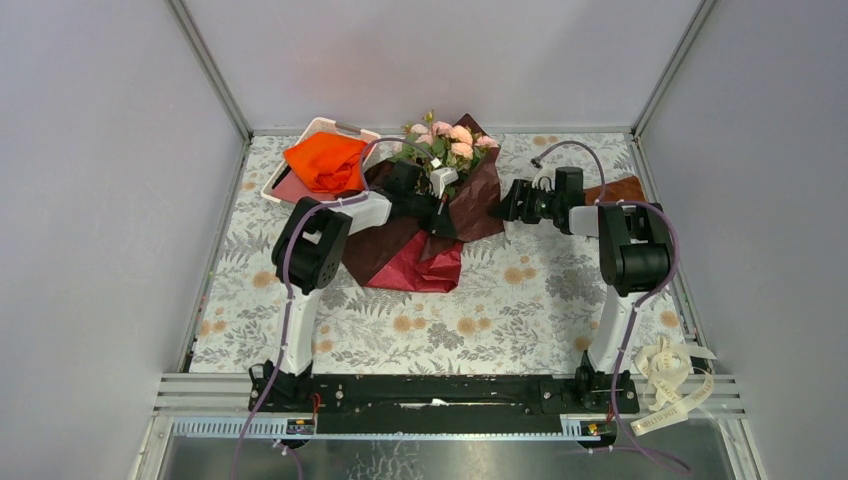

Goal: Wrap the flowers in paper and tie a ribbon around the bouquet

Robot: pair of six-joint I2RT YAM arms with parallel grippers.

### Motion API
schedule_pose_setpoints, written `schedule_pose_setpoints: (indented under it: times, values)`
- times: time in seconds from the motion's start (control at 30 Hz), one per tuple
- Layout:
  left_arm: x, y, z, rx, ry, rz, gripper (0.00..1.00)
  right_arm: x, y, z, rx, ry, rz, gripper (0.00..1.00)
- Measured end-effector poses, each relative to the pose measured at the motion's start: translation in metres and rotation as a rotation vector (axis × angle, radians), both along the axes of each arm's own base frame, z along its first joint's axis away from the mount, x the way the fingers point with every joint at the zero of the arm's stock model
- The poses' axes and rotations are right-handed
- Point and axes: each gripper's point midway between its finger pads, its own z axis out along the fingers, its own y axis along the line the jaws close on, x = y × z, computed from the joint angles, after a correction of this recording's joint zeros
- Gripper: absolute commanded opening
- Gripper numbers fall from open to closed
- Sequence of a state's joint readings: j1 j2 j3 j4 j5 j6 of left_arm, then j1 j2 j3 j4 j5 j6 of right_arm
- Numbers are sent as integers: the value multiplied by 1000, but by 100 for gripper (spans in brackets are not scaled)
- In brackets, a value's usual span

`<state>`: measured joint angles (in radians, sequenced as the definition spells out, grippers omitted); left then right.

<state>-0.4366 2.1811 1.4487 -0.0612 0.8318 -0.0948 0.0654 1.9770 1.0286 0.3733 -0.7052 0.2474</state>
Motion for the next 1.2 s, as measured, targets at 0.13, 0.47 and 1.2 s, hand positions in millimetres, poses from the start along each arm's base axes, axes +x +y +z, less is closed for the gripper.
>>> schedule_pose_setpoints:
  times: [0.13, 0.47, 1.2]
  values:
    - [0, 0, 0, 1, 0, -1, 0, 1, 10, -3, 46, -3, 63, 20]
    - [1, 0, 0, 5, -12, -9, 2, -26, 43, 30, 141, -74, 209, 0]
    - [3, 4, -1, 10, -30, -15, 1, -9, 15, 7, -74, 97, -24, 67]
